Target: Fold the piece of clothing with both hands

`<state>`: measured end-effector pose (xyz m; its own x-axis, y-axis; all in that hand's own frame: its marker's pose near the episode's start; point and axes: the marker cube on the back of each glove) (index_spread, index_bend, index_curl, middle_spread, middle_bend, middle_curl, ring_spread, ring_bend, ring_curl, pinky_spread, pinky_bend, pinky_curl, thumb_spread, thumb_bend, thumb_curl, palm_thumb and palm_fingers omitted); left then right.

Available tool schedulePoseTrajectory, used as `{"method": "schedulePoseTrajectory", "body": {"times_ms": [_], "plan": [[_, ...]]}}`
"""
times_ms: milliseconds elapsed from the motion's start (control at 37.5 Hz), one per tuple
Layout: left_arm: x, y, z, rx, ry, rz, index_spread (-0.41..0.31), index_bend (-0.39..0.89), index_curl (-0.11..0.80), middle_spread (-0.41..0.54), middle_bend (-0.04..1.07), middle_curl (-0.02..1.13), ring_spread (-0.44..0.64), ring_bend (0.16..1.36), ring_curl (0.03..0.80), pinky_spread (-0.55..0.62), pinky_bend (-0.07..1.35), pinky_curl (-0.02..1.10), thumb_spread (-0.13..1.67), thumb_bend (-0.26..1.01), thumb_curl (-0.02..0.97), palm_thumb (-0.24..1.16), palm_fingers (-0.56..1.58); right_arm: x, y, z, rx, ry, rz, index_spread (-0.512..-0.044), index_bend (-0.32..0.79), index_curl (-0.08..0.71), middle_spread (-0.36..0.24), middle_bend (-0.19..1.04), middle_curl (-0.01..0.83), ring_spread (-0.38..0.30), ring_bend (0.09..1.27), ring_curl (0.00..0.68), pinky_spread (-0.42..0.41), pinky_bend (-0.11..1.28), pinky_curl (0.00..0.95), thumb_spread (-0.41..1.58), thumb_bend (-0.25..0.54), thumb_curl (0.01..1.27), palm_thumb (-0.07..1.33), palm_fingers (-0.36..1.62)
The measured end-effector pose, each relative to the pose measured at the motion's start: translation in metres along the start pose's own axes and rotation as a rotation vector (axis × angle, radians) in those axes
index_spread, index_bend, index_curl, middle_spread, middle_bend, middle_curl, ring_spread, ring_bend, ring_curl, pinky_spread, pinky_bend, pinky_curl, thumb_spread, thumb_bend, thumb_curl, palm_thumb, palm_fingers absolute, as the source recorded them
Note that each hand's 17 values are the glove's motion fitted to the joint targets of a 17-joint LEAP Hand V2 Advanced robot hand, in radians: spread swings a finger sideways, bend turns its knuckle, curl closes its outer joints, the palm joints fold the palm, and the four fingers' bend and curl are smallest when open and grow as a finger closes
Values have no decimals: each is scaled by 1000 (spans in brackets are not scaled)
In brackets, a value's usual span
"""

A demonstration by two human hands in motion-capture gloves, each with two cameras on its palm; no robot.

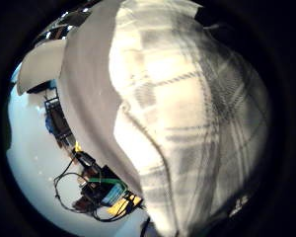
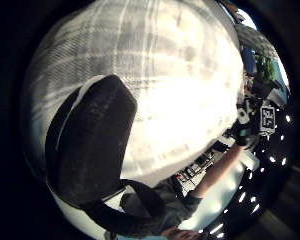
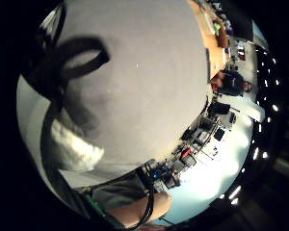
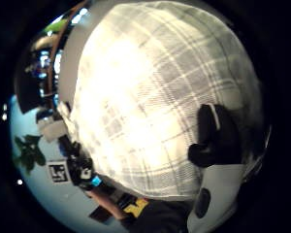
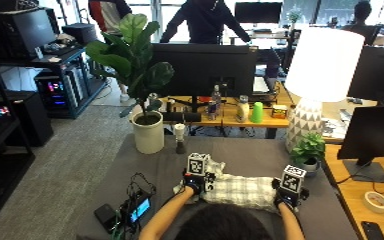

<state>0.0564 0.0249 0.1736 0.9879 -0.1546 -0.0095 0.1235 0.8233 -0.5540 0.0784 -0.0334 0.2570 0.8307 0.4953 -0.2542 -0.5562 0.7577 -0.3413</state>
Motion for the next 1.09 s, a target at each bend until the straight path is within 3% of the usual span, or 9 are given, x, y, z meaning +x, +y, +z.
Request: {"method": "schedulePoseTrajectory", "body": {"times_ms": [107, 133, 320, 480, 640, 800, 880, 987, 1093], "plan": [[-11, 7, -25, 60, 14, -25, -65, 132, 345, 133, 149, 293, 181, 583, 367, 287, 442, 368, 1269, -18, 264, 49, 142, -7, -16, -15, 146, -15, 17, -189, 48, 147, -47, 354, 438, -114, 703, 430, -146, 799, 403, 1191, 118, 485, 911, 1051], [-16, 9, -32, 90, 15, -32, -61, 130, 342, 135, 154, 293, 182, 591, 370, 281, 446, 368, 1271, -13, 264, 55, 146, -11, -13, -22, 146, -47, 4, -193, 108, 169, -62, 377, 450, -130, 738, 448, -162, 770, 402, 1166, 134, 500, 955, 1175], [-46, 28, -80, 252, 65, -65, -53, 137, 329, 143, 166, 291, 184, 610, 370, 267, 456, 370, 1275, -11, 249, 63, 150, -67, 46, -77, 1, -275, -120, -193, 129, 223, -107, 389, 479, -180, 719, 484, -222, 769, 441, 991, 77, 542, 990, 1181], [-72, 43, -111, 424, 116, -98, -50, 138, 320, 132, 173, 292, 167, 624, 364, 232, 465, 368, 1295, -5, 240, 88, 200, -171, 99, -101, 286, -356, -378, -188, 131, 247, -125, 389, 490, -201, 707, 482, -240, 760, 447, 836, 30, 584, 1013, 1207], [-94, 54, -130, 621, 135, -158, -40, 132, 307, 97, 187, 305, 129, 625, 356, 174, 469, 364, 1335, 10, 237, 140, 275, -271, 183, -57, 166, -403, -548, -186, 118, 259, -134, 389, 499, -207, 716, 484, -250, 763, 453, 728, -5, 619, 1039, 1216], [-109, 50, -116, 535, 152, -203, -42, 140, 306, 72, 182, 318, 101, 620, 355, 137, 460, 366, 1361, 8, 229, 159, 314, -344, 230, 3, -85, -505, -685, -192, 88, 257, -134, 363, 498, -205, 713, 483, -262, 767, 455, 649, -30, 643, 1033, 1145], [-117, 56, -112, 560, 130, -226, -42, 140, 306, 72, 177, 322, 94, 617, 354, 127, 455, 366, 1382, 20, 233, 192, 317, -357, 238, 15, -167, -626, -756, -187, 60, 244, -106, 277, 475, -188, 667, 468, -255, 777, 450, 696, -28, 641, 1018, 1003], [-123, 62, -113, 661, 127, -220, -42, 145, 307, 69, 167, 321, 88, 614, 352, 119, 451, 366, 1409, 27, 232, 213, 319, -345, 234, -6, -47, -713, -809, -178, 55, 232, -80, 257, 471, -159, 663, 466, -207, 734, 439, 820, -10, 632, 1010, 971], [-128, 52, -103, 602, 158, -209, -45, 161, 314, 68, 160, 318, 84, 606, 349, 113, 443, 364, 1432, 29, 230, 224, 328, -311, 228, -42, 45, -722, -831, -172, 61, 218, -61, 255, 468, -142, 649, 450, -176, 688, 421, 923, -7, 619, 1000, 980]]}}
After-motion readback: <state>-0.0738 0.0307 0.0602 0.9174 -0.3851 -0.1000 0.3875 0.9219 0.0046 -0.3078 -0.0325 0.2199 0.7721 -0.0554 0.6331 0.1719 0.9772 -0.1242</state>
